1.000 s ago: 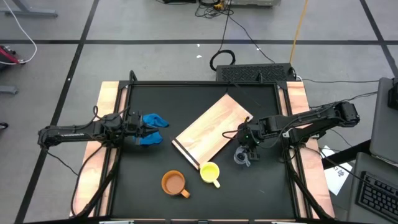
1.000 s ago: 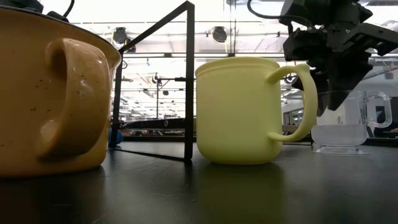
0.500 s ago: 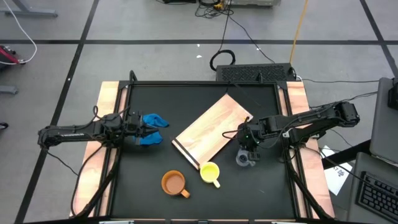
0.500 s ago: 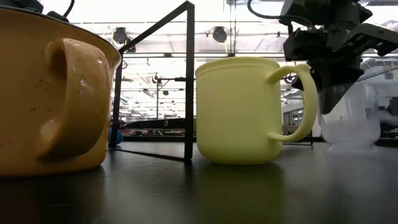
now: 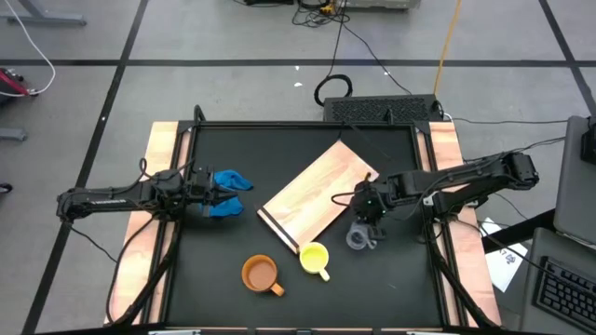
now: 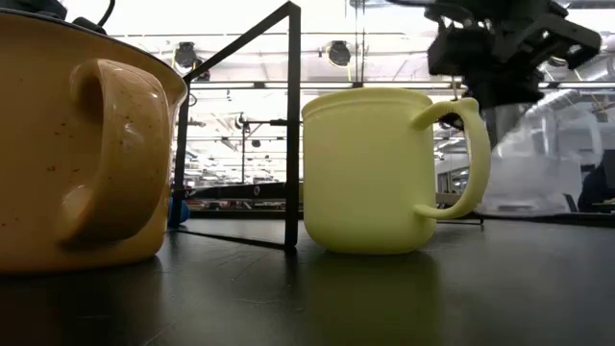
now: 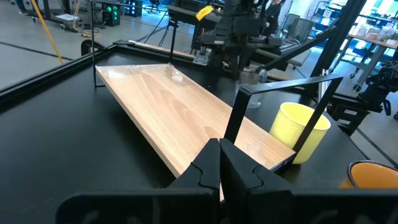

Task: Stack small to large cups/mugs on shelf
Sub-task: Put the transparent mug on the shelf

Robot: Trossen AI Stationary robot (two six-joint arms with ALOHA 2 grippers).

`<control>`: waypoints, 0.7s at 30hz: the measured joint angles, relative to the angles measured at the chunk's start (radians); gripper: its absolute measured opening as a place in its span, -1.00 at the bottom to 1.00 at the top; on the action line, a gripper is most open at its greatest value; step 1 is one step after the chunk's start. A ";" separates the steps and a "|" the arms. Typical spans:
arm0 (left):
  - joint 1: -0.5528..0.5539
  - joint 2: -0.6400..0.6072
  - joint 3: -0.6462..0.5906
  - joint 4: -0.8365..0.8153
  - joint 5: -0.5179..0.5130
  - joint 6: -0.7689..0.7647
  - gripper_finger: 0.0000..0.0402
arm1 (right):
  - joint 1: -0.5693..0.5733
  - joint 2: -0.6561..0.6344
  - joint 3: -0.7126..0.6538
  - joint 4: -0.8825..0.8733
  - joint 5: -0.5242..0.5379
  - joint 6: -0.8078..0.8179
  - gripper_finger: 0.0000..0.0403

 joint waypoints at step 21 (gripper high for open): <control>0.000 0.000 0.000 0.000 0.000 0.000 -0.98 | -0.023 0.000 0.309 -0.146 0.058 -0.097 -1.00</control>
